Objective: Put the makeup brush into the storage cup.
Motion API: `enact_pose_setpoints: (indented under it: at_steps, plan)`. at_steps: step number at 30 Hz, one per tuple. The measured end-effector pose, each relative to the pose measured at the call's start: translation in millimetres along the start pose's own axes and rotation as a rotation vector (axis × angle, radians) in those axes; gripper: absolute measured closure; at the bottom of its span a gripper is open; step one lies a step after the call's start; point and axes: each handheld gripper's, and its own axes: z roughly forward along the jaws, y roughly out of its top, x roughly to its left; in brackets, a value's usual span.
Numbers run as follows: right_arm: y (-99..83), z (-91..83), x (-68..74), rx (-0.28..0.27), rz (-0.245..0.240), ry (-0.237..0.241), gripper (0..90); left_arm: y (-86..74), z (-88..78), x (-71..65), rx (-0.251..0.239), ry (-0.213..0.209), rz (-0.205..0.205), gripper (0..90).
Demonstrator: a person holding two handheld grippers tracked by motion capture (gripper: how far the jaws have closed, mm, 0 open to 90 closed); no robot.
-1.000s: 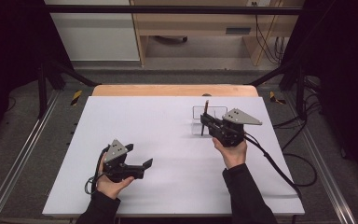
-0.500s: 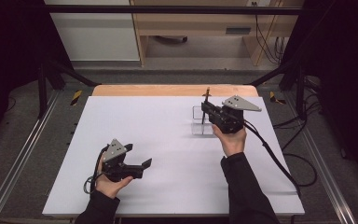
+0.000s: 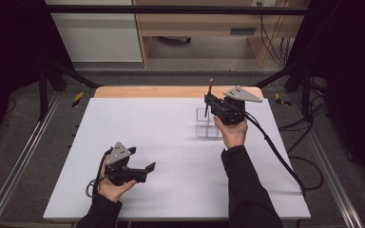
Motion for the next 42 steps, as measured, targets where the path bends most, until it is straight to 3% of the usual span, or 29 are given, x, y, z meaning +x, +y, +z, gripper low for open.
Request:
enact_pose_setpoints:
  at_steps: [28, 42]
  plan:
    - [-13.1, 37.2, -12.9, 0.039, 0.046, -0.070, 83.0, 0.2, 0.1, -0.3, 0.003, -0.010, 0.003, 6.3]
    - [-30.5, 49.6, -15.6, 0.080, 0.056, -0.094, 83.0, 0.2, 0.4, -1.5, 0.006, -0.014, 0.005, 6.3]
